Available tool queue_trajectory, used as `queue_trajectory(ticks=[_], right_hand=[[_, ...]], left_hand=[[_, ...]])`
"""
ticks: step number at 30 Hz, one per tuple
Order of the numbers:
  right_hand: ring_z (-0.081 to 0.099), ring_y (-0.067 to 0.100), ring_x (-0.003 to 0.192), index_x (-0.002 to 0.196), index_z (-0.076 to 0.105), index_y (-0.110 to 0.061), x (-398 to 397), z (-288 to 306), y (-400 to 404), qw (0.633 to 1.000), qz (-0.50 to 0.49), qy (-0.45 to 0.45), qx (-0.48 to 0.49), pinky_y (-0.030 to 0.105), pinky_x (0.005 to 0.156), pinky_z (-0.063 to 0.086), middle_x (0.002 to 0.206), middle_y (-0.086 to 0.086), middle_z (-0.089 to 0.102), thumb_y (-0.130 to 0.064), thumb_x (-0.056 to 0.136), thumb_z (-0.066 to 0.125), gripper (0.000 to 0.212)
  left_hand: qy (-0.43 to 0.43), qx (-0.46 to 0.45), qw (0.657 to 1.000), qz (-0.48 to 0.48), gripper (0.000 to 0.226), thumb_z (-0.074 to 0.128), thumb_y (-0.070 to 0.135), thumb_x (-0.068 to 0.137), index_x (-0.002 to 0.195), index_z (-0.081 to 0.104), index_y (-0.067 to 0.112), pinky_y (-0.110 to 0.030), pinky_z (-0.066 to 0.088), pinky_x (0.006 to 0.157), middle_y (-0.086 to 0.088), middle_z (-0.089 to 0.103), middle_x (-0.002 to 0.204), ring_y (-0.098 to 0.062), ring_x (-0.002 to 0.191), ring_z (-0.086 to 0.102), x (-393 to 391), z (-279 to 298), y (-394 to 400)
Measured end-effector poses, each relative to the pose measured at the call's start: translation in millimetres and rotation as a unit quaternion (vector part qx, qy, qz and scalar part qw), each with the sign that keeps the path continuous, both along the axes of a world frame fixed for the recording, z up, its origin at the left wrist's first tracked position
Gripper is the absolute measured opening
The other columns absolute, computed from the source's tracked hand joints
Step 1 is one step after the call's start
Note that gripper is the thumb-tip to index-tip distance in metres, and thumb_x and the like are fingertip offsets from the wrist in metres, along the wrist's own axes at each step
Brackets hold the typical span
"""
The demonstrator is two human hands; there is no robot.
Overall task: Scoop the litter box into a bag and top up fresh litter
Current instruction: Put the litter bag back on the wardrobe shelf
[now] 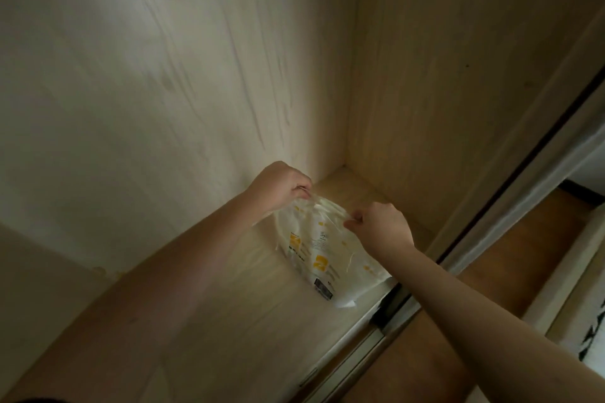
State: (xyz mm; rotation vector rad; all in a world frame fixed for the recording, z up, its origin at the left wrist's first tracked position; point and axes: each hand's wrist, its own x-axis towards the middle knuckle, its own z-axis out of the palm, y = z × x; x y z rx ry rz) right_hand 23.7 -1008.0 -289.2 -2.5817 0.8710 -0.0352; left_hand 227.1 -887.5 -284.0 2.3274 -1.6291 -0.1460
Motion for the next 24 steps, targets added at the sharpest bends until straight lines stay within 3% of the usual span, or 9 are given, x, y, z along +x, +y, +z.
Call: queue_trajectory(ticks=[2,4,6,8,12,15,19,21,24], right_hand=[[0.047,0.013,0.051,0.056,0.05,-0.017,16,-7,-1,1.0,-0.005,0.0,-0.004,0.024,0.045,0.03,0.055,-0.003,0.049,-0.034,0.088,0.06,0.037],[0.044,0.012,0.048,0.052,0.043,-0.018,31,-15,-3,1.0,-0.02,-0.006,-0.003,0.023,0.043,0.026,0.053,-0.003,0.046,-0.031,0.088,0.059,0.042],[0.044,0.011,0.049,0.059,0.054,-0.019,47,-24,-6,1.0,-0.031,0.002,0.001,0.022,0.044,0.026,0.055,-0.005,0.046,-0.03,0.09,0.058,0.033],[0.048,0.015,0.056,0.081,0.067,-0.018,59,-35,-8,0.999,-0.029,0.032,0.007,0.023,0.05,0.033,0.061,-0.005,0.048,-0.028,0.093,0.055,0.02],[0.048,0.019,0.063,0.092,0.067,-0.016,68,-57,-7,0.999,-0.025,0.042,0.012,0.027,0.059,0.037,0.076,0.003,0.061,-0.027,0.096,0.049,0.021],[0.054,0.023,0.068,0.097,0.063,-0.02,71,-67,-10,0.999,-0.034,0.028,-0.007,0.028,0.058,0.035,0.089,0.006,0.068,-0.022,0.096,0.045,0.018],[0.063,0.027,0.096,0.129,0.052,-0.028,68,-70,-19,0.998,-0.015,0.057,0.002,0.028,0.066,0.04,0.109,0.006,0.066,-0.023,0.096,0.046,0.033],[0.062,0.027,0.102,0.132,0.049,-0.03,65,-68,-21,0.999,-0.009,0.052,0.012,0.031,0.073,0.045,0.116,0.005,0.064,-0.028,0.095,0.049,0.037],[0.06,0.026,0.108,0.134,0.049,-0.031,57,-62,-24,0.999,-0.009,0.025,0.017,0.034,0.082,0.048,0.124,0.002,0.063,-0.037,0.093,0.052,0.041]], left_hand=[[-0.002,-0.009,1.0,-0.013,0.004,0.076,0.022,0.079,0.081,0.077,0.018,-0.008,0.04,0.064,0.009,0.075,0.076,-0.004,0.07,0.066,17,-3,-5],[-0.005,-0.012,1.0,-0.015,0.004,0.076,0.023,0.08,0.082,0.077,0.02,-0.004,0.034,0.063,0.009,0.074,0.076,-0.003,0.069,0.065,32,-7,-9],[-0.009,-0.015,1.0,0.001,0.007,0.074,0.025,0.081,0.083,0.077,0.019,-0.016,0.043,0.065,0.006,0.074,0.076,-0.01,0.071,0.067,43,-19,-12],[-0.012,-0.005,1.0,0.011,0.012,0.071,0.027,0.084,0.085,0.076,0.016,-0.027,0.048,0.071,0.001,0.074,0.078,-0.016,0.073,0.068,48,-37,-14],[-0.001,-0.007,0.999,0.048,0.018,0.066,0.029,0.09,0.094,0.076,0.014,-0.026,0.044,0.077,-0.001,0.075,0.086,-0.019,0.08,0.069,51,-70,-17],[-0.046,-0.033,0.997,0.048,0.017,0.062,0.028,0.093,0.095,0.075,0.016,-0.03,0.039,0.089,0.001,0.075,0.087,-0.021,0.084,0.068,56,-80,-24],[-0.092,0.023,0.994,0.053,0.027,0.046,0.021,0.099,0.119,0.064,0.02,-0.046,0.019,0.114,0.002,0.065,0.12,-0.022,0.122,0.049,55,-88,-23],[-0.105,0.049,0.992,0.049,0.036,0.046,0.02,0.098,0.133,0.054,0.022,-0.049,0.01,0.118,0.001,0.052,0.139,-0.023,0.136,0.036,54,-92,-19],[-0.12,0.068,0.989,0.044,0.048,0.047,0.025,0.096,0.143,0.042,0.023,-0.05,0.006,0.119,-0.002,0.039,0.151,-0.025,0.144,0.024,49,-92,-13]])
